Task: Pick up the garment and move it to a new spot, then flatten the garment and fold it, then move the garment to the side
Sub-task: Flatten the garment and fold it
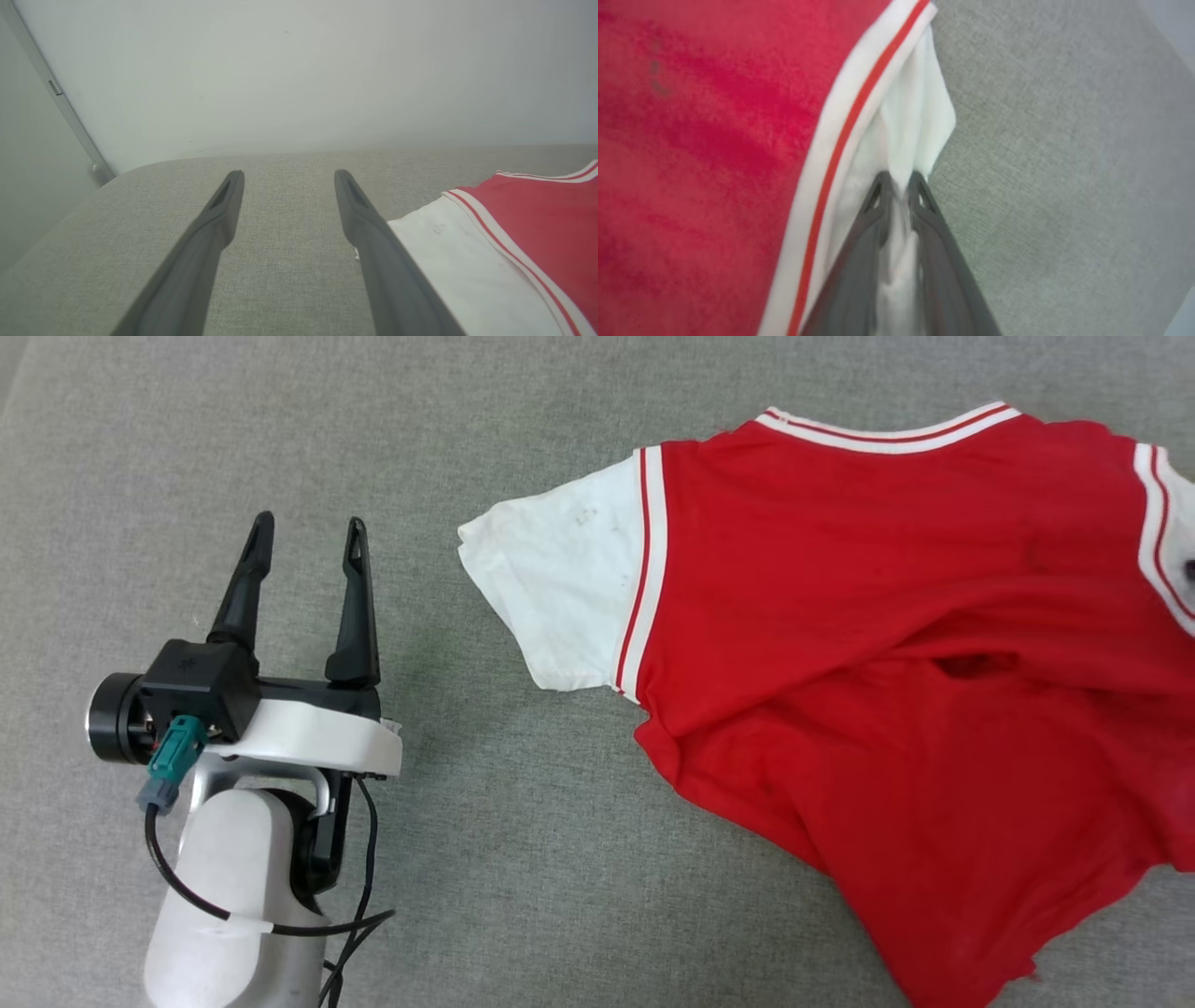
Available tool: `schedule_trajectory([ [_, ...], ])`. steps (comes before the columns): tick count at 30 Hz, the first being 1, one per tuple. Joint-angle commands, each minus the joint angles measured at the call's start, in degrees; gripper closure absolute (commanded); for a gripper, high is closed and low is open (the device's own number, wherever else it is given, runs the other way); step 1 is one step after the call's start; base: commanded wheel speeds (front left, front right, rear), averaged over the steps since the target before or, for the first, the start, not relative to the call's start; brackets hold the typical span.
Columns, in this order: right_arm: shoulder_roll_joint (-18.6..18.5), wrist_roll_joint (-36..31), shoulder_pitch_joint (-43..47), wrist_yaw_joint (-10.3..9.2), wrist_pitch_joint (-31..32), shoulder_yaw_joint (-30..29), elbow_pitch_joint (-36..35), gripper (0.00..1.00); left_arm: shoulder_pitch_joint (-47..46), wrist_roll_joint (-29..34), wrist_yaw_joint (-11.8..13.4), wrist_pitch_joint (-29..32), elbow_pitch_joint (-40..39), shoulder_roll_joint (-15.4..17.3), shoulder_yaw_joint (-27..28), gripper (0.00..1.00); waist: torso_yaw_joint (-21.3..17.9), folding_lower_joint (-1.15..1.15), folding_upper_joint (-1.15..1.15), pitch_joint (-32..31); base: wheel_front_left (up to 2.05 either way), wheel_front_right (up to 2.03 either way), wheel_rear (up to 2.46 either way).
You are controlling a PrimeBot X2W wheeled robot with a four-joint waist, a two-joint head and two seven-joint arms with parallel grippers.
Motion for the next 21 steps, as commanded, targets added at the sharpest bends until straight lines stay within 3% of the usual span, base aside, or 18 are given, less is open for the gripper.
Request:
schedule_trajectory([
  [1, 0.75, -1.57, 0.49, -0.02, -2.13, -0.85, 0.28, 0.0, 0.31, 0.59, -0.38, -0.14, 0.56, 0.12, 0.52, 0.0, -0.72, 0.0, 0.0, -1.44, 0.0, 0.0, 0.0],
  [8, 0.67, -4.64, -0.59, -0.03, -14.81, -9.05, -1.97, 0.0, -0.64, 1.53, -1.67, -0.14, 1.59, 1.64, 1.58, 0.0, -2.53, 0.0, 0.0, -5.24, 0.0, 0.0, 0.0],
  [13, 2.7, -8.61, 0.83, -0.02, -23.2, -15.85, -1.8, 0.0, -3.5, 2.03, -2.83, -0.14, 3.03, 3.83, 1.85, 0.0, -3.94, 0.0, 0.0, -6.42, 0.0, 0.0, 0.0],
  [16, 5.37, -12.16, 2.58, -0.02, -29.41, -21.7, -1.86, 0.0, -7.0, 2.08, -3.67, 1.42, 4.77, 5.61, 1.38, 0.0, -4.98, 0.0, 0.0, -6.99, 0.0, 0.0, 0.0],
  [21, 11.08, -17.85, 8.16, -0.03, -36.84, -31.39, -4.45, 0.0, -13.16, 0.66, -5.19, 9.05, 8.25, 8.61, 0.0, 0.0, -6.81, 0.0, 0.0, -7.72, 0.0, 0.0, 0.0],
])
